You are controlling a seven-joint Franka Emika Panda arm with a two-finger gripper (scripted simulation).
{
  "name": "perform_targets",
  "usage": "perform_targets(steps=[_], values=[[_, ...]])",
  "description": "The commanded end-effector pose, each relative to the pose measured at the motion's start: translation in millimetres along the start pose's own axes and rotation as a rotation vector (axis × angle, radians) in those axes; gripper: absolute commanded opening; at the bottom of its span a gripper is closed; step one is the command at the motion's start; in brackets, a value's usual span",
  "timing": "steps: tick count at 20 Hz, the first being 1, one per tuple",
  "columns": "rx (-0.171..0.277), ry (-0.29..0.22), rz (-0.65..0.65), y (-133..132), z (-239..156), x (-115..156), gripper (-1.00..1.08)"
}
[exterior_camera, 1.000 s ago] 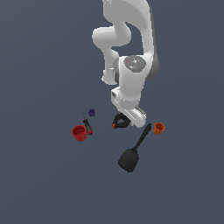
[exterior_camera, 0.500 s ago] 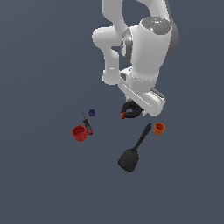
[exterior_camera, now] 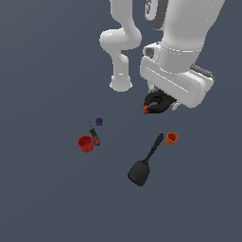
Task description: Pick up a designated object from a clutter of objects.
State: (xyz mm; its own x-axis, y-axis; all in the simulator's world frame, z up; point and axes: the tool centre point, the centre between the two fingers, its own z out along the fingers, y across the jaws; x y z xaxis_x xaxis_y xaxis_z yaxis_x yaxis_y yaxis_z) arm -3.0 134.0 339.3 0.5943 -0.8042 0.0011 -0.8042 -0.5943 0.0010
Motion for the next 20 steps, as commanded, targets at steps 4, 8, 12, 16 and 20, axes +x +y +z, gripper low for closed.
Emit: perform_targets(steps=[4,8,12,16,20], values=[[0.001,0.0,0.0,-15.0,-45.1,-7.6,-1.0],[0.001,0.0,0.0,-23.1,-67.1,-11.3,-1.0],[0.001,-0.001,0.0,-28.8,-81.3,-13.3,-1.0],[0.001,-0.001,0.0,-32.2,-89.3,-14.4,-1.0],[0.001,-0.001,0.0,-33.3,-91.7,-14.7,-1.0]])
